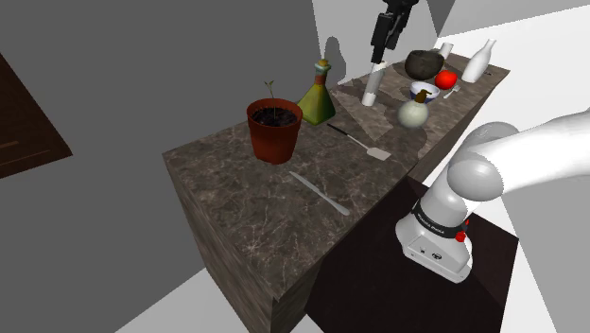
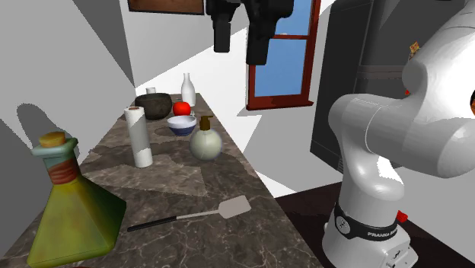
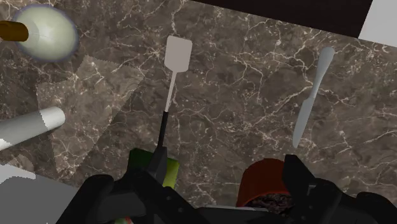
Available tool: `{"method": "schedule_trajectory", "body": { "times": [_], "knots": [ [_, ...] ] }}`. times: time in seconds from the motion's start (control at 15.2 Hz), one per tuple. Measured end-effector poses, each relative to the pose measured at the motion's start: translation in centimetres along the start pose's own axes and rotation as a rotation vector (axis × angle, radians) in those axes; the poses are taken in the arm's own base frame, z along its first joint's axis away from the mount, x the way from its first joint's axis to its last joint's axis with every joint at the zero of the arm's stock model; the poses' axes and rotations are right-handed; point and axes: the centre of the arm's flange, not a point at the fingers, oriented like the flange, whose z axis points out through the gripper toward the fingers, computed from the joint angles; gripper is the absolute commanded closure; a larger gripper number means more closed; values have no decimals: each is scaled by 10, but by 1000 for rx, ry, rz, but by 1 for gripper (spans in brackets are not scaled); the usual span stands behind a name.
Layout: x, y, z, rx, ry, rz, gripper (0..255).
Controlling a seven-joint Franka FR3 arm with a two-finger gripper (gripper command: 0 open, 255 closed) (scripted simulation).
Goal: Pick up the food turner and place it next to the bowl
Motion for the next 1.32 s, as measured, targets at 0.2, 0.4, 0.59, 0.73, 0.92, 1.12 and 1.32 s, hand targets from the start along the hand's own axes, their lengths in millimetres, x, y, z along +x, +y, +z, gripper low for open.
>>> {"method": "schedule_trajectory", "body": {
  "times": [0.2,0.4,0.59,0.73,0.92,1.12,1.32],
  "knots": [
    [0,7,14,6,2,9,0],
    [8,24,47,20,5,30,0],
    [11,39,83,35,11,52,0],
    [11,52,109,45,15,66,0],
    [13,66,148,61,19,88,0],
    [16,80,185,76,25,109,0],
    [24,93,221,92,31,132,0]
  ]
}}
